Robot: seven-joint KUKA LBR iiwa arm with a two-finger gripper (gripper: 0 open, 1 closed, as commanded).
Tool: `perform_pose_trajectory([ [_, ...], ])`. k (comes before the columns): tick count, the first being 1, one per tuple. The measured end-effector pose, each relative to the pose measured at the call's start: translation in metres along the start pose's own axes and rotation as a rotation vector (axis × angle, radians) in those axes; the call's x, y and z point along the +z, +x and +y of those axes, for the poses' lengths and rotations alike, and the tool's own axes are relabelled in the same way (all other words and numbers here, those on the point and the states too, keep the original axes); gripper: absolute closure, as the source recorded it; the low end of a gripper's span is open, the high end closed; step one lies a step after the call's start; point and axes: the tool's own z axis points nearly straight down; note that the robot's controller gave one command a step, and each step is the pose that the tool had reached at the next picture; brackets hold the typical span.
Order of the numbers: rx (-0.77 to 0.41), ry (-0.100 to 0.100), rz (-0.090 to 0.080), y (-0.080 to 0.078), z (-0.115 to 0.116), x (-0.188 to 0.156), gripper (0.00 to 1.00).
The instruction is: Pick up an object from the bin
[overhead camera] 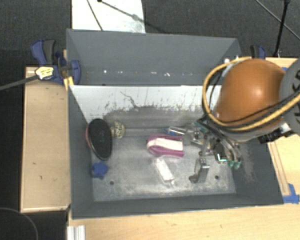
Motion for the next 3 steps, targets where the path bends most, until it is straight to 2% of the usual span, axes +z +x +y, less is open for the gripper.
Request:
perform_pose_trajectory([
  [1, 0.118, -0.001, -0.004, -0.066, 0.007, 0.083, 0.0],
  [2, 0.008, 0.0, -0.01, -0.085, 0.005, 0.157, 0.0],
  [3, 0.011, -0.002, -0.028, -0.09, 0.005, 0.149, 1.0],
])
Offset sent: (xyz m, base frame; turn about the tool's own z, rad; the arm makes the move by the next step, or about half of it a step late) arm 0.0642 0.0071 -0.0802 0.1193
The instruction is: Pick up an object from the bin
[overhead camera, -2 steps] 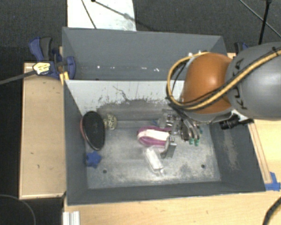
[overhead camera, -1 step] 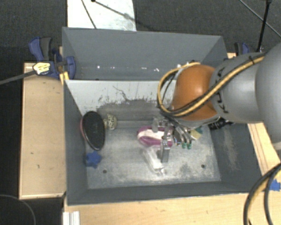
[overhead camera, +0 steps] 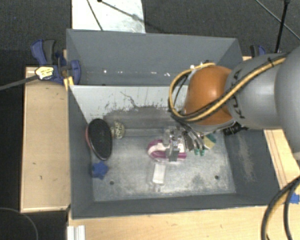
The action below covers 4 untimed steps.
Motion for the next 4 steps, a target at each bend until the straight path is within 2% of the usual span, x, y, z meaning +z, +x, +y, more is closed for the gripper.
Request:
perform_pose_trajectory([
  [1, -0.013, -0.011, 0.034, -0.011, -0.006, 0.003, 1.0],
  [2, -0.011, 0.001, 0.022, -0.009, -0.013, 0.013, 0.0],
  [3, -0.262, 0.0, 0.024, 0.025, -0.022, -0.045, 0.0],
  [4, -0.264, -0.002, 0.015, -0.007, -0.002, 0.018, 0.0],
])
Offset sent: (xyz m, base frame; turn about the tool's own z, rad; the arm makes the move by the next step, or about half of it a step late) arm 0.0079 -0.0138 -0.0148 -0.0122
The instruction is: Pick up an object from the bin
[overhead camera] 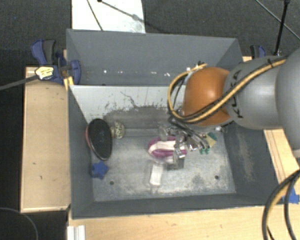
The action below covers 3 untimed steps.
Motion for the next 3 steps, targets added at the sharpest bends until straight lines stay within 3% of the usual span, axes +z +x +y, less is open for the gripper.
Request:
perform_pose_trajectory([
  [1, 0.004, 0.002, -0.008, -0.002, -0.001, -0.006, 1.0],
  [2, 0.0, 0.002, 0.0, 0.013, 0.006, -0.09, 1.0],
  [3, 0.047, 0.001, 0.002, 0.017, 0.006, -0.131, 1.0],
])
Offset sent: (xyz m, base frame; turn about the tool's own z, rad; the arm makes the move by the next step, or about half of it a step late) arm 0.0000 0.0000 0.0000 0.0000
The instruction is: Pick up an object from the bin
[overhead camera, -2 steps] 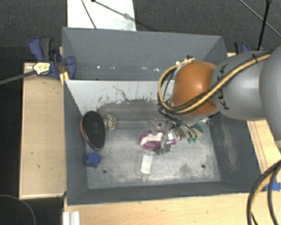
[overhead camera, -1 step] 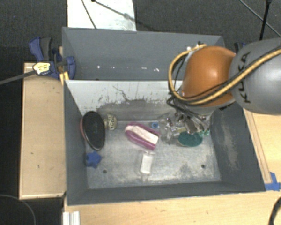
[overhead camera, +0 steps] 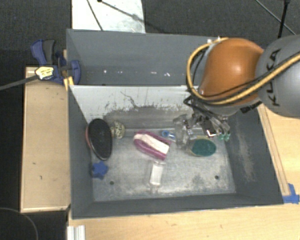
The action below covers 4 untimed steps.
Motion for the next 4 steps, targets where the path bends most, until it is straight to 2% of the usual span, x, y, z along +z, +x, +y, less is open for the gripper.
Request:
perform_pose_trajectory([
  [1, 0.109, 0.0, 0.009, -0.013, -0.02, 0.037, 1.0],
  [2, 0.108, 0.0, 0.007, -0.013, -0.019, 0.035, 0.0],
  [3, 0.079, 0.004, 0.009, 0.034, -0.102, 0.046, 0.0],
  [4, 0.131, 0.0, 0.008, -0.008, -0.122, 0.132, 0.0],
])
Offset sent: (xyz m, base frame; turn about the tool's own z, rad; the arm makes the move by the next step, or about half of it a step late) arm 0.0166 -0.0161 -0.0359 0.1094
